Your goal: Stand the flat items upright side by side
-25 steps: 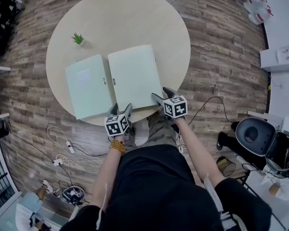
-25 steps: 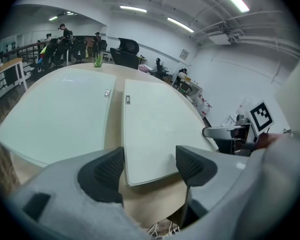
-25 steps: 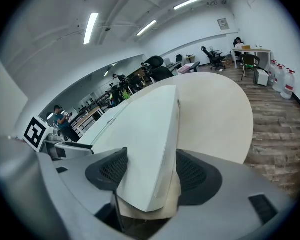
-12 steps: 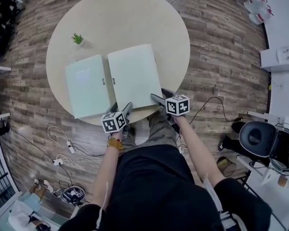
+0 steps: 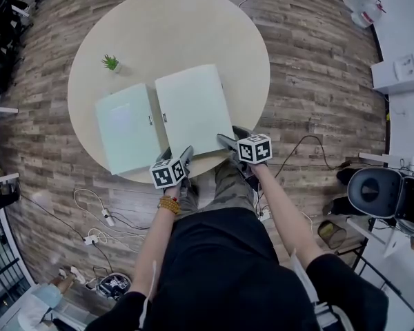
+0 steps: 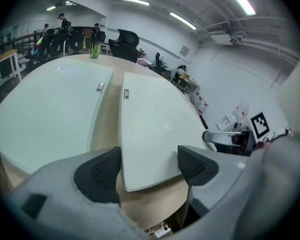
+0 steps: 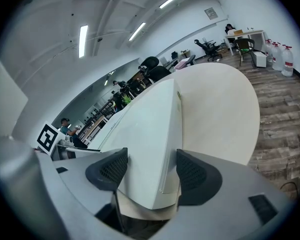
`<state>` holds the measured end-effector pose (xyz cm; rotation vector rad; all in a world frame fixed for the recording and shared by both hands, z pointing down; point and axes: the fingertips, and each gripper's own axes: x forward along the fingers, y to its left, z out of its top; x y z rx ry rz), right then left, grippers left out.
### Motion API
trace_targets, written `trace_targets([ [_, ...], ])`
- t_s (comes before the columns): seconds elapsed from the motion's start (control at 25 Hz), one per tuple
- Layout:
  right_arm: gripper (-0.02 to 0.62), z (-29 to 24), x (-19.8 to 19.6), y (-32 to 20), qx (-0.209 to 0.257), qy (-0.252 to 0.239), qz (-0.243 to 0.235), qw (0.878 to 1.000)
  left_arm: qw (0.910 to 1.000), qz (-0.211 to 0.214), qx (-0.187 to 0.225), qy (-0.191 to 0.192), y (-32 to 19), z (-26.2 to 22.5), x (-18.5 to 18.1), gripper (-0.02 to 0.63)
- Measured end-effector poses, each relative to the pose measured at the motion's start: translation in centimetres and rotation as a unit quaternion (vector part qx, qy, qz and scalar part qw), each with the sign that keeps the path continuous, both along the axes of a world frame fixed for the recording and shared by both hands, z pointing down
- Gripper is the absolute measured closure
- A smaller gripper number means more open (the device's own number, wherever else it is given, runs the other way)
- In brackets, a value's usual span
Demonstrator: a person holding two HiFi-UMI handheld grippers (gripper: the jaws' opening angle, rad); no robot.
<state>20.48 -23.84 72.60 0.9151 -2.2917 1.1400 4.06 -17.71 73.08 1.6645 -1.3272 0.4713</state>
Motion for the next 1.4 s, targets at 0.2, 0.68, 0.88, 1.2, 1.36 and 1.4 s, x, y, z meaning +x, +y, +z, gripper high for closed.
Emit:
trace_targets([
  [0.2,0.299,-0.1,0.0,0.0,0.008,0.004,-0.001,1.000,0.9997,-0.020,0.004,0.010,-0.3,-0.2,-0.4,0.268],
  [0.68,0.316,-2.4,0.2,-0.8,0.039,0.012,0.001,0.999,0.9974,-0.055,0.025,0.040,-0.9,-2.1,-0.8,0.313],
  [0.88,0.319,-3.4,0.4,-1.5,0.048,0.007,0.002,0.999,0.9969,-0.053,0.041,0.040,-1.6,-3.0,-0.7,0.314],
  [1.2,0.322,-5.2,-0.1,-1.5,0.077,0.006,0.001,0.997,0.9956,-0.055,0.062,0.043,-2.0,-4.4,-1.3,0.314],
  [1.36,0.325,-5.9,0.0,-1.4,0.084,0.003,0.004,0.996,0.9953,-0.048,0.074,0.041,-2.1,-5.2,-1.3,0.314],
  [1.4,0.325,-6.1,0.1,-1.4,0.084,0.001,0.006,0.996,0.9952,-0.047,0.076,0.040,-2.1,-5.4,-1.3,0.314],
])
